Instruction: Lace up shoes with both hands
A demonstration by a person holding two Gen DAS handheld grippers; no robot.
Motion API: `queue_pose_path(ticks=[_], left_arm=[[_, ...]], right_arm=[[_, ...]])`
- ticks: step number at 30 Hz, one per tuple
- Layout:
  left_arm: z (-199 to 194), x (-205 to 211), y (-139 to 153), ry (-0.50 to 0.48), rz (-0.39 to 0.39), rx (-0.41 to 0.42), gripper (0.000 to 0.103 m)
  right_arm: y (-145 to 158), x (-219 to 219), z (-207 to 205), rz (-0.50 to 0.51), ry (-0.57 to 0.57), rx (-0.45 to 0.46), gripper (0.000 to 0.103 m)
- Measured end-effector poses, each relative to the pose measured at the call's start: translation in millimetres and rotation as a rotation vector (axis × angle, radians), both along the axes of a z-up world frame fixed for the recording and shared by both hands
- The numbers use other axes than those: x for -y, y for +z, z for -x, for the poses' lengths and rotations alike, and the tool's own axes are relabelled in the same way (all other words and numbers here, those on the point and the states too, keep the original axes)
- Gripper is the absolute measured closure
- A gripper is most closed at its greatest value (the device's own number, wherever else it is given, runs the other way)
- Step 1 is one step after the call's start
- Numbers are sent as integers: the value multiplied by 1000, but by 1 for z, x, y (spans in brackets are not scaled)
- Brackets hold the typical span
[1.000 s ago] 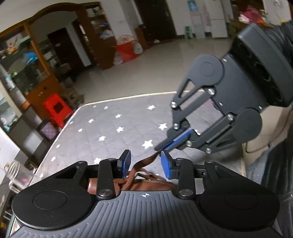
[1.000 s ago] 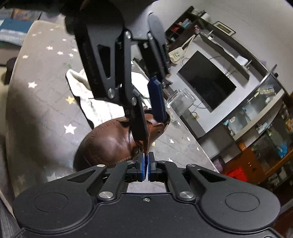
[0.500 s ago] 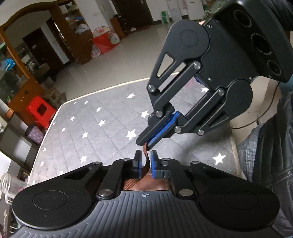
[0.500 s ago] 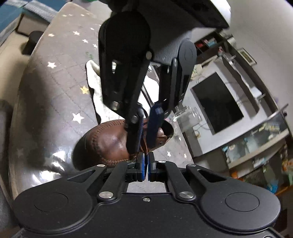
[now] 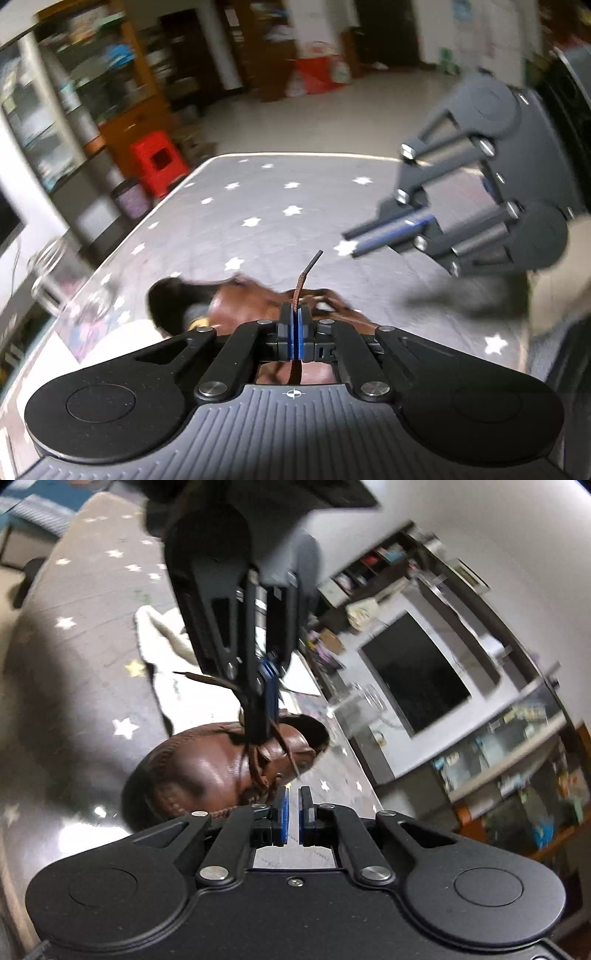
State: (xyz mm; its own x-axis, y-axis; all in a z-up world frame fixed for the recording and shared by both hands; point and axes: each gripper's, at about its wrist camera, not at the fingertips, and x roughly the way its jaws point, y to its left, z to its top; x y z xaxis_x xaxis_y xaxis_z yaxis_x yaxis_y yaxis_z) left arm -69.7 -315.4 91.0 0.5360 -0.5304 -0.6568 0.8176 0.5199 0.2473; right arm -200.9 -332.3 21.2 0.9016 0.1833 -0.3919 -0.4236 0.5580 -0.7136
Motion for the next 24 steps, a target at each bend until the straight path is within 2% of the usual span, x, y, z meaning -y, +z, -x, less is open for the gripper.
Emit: queue_pose_path(ticks=[3, 5, 15, 16, 17, 24], left_arm=[[-10, -6, 4, 83, 51, -10, 101], [-15, -8, 7, 125, 82, -14, 101], [-11, -14, 9, 190, 155, -29, 101], [-10, -13, 8, 190, 154, -31, 101], [-10, -11, 6, 189, 150, -33, 101], [-18, -7, -10, 186, 123, -49, 101]], right_arm=[[0, -2, -11, -99, -46, -19, 99], [1, -5, -20, -165, -74, -29, 93], [6, 2, -59, -491, -197, -125, 90], [6, 4, -62, -522, -207, -134, 86], [6, 5, -64, -542, -217, -135, 80], [9, 22, -61, -575, -248, -130, 79]])
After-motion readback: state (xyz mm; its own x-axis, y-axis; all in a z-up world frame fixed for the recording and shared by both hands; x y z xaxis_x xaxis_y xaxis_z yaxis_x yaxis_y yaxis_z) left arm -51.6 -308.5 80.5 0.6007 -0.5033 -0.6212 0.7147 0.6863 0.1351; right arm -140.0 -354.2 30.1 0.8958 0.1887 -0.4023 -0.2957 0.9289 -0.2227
